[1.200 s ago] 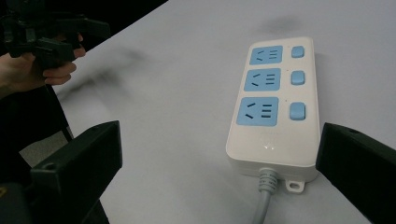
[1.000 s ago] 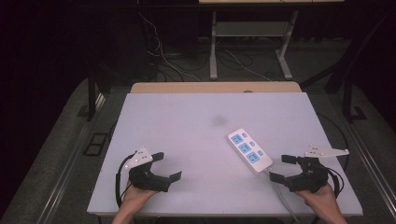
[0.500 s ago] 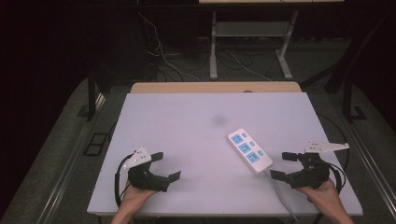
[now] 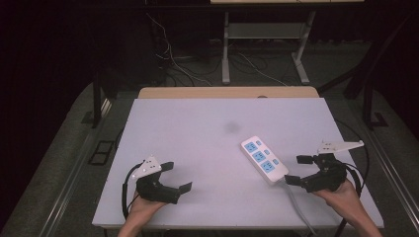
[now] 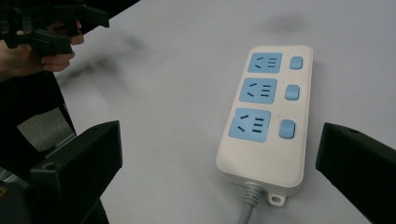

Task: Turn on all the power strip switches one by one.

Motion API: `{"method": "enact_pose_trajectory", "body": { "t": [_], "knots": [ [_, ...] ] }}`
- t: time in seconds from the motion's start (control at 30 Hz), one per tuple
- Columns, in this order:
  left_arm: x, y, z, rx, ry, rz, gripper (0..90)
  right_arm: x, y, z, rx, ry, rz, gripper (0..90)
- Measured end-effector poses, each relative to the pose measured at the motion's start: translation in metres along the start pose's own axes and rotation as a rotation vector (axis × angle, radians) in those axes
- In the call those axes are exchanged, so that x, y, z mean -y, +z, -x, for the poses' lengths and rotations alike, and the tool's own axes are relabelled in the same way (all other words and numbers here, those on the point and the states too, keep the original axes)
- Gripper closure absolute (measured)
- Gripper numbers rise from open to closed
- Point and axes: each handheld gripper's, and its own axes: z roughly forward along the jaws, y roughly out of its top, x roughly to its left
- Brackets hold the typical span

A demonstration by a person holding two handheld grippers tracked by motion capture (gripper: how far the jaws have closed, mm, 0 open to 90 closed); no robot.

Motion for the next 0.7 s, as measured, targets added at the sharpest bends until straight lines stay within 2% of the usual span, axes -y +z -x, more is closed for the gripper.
{"method": "enact_pose_trajectory", "body": {
  "t": [0.43,0.7],
  "knots": [
    [0.000,0.001,0.001,0.003,0.004,-0.004,0.0,-0.014,0.001,0.004,-0.001,-0.021,-0.048,0.3],
    [0.000,0.001,0.001,0.001,0.003,-0.002,0.0,-0.028,0.004,0.008,0.010,-0.051,-0.091,0.3]
  ]
}}
